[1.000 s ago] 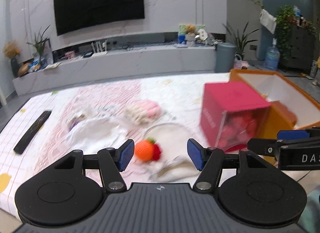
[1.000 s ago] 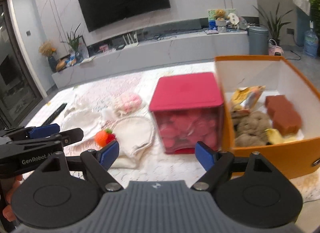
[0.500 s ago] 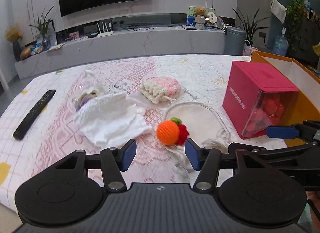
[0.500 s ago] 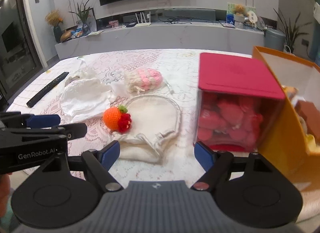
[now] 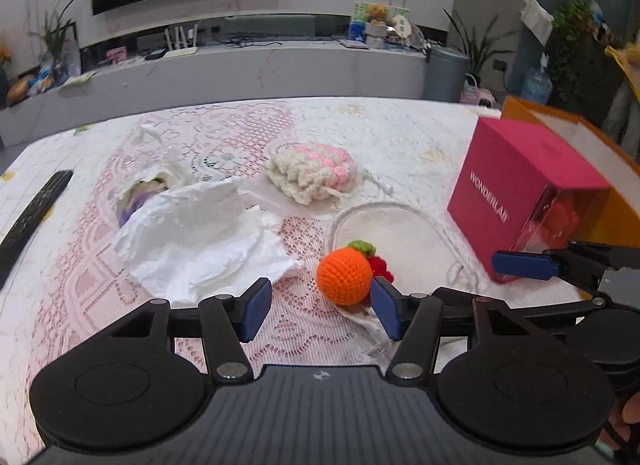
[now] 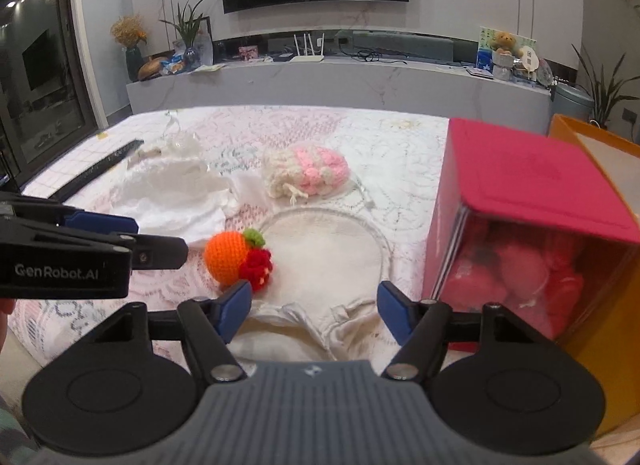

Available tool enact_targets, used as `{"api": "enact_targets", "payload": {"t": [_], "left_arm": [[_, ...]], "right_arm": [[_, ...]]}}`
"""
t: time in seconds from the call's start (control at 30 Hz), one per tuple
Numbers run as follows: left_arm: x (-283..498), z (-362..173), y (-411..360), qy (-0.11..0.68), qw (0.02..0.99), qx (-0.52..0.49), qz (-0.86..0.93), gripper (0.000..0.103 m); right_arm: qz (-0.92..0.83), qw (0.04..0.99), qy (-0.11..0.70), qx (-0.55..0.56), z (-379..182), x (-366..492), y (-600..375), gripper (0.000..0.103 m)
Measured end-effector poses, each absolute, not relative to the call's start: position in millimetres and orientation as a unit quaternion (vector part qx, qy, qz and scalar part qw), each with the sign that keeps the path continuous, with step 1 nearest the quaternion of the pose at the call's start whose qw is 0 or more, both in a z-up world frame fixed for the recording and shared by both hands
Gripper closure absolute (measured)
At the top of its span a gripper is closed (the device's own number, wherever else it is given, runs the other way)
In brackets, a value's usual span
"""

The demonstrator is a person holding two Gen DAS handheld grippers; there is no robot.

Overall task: Organize soft objects
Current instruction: 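Move both tools back toward the orange crocheted fruit on the bed, then grasp the orange crocheted fruit with the left tool while the right tool grasps the round white cloth pad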

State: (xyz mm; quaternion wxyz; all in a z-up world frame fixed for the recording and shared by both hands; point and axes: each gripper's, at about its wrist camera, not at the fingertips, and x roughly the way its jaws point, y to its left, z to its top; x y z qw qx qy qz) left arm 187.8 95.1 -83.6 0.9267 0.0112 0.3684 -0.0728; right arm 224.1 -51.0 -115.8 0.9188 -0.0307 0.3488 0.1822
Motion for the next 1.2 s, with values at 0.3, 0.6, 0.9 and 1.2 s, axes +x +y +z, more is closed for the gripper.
{"api": "enact_targets", "payload": {"t": [0.3,0.6,0.9,1.2], "left_arm": [[212,-98,71,0.357,0.926,0.071,-0.102,0.028],[223,-114,65,0.377,0.917,0.071,-0.109,0.029],[225,-115,63,0.379,0.917,0.058,-0.108,0.042],[213,-76,101,0.331,0.943,-0.027,-0.034,0.043]], "right_arm": [[0.175,0.91,0.375,-0.016,-137,238,-53,0.044],[0.182,0.902,0.392,0.008,-151,241,-57,0.043],[0.181,0.904,0.388,0.002,-151,238,-55,0.038],[0.159,0.902,0.397,0.055,-147,250,-60,0.018]]}}
